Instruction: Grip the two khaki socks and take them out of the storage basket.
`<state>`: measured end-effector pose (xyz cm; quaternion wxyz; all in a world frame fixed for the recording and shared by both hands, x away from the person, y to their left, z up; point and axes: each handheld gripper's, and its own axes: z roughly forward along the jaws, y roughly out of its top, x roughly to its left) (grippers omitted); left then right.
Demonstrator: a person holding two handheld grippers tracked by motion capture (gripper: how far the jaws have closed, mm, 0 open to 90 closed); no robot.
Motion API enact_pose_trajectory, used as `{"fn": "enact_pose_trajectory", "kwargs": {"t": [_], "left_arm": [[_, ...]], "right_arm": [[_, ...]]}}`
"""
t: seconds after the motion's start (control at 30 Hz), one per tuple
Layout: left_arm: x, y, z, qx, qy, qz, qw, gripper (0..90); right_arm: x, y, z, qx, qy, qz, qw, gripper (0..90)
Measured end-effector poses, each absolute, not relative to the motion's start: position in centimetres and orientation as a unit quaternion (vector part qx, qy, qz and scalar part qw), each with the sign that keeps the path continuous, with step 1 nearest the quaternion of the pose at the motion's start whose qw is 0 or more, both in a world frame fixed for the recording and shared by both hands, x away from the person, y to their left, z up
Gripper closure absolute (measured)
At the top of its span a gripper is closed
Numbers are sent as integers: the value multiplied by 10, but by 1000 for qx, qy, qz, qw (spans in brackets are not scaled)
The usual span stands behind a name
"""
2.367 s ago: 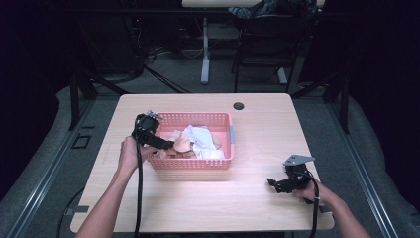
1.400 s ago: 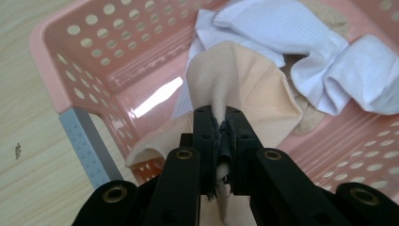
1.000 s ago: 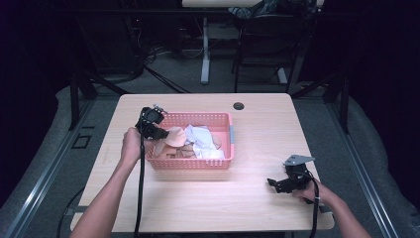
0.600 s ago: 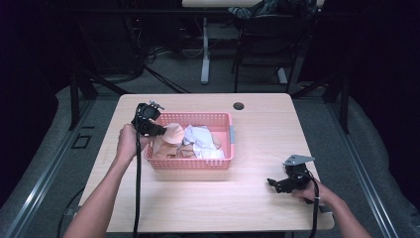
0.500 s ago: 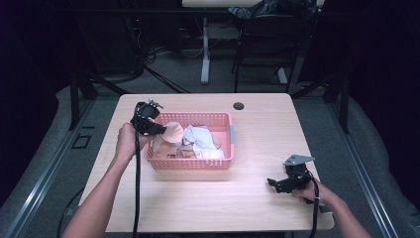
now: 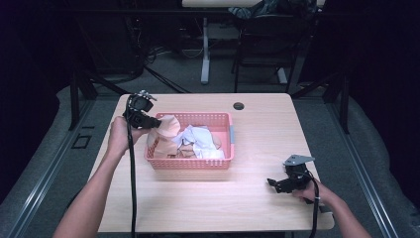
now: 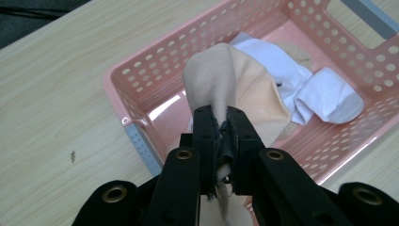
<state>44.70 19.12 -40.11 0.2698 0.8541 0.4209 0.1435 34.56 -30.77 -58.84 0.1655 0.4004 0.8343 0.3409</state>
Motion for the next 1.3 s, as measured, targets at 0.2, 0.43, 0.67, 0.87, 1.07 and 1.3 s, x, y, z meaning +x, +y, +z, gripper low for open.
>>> {"fn": "enact_pose_trajectory", "kwargs": {"t": [0.2,0.43,0.67,0.87,1.07,1.3], "left_arm": [[445,200,-387,849,427,155,270,833],[442,210,-379,847,430,164,265,834],[439,226,-372,842,438,171,265,833],[435,240,-373,838,447,174,263,832],[432,255,-375,830,460,175,261,832],[434,274,-382,821,483,171,251,833]], "right_arm": [[346,-308,-588,400,834,341,165,0],[346,-308,-588,400,834,341,166,0],[346,-308,-588,400,834,341,166,0],[346,-308,-588,401,834,341,165,0],[346,-308,-588,401,834,341,166,0],[346,-308,-588,401,834,341,166,0]]}}
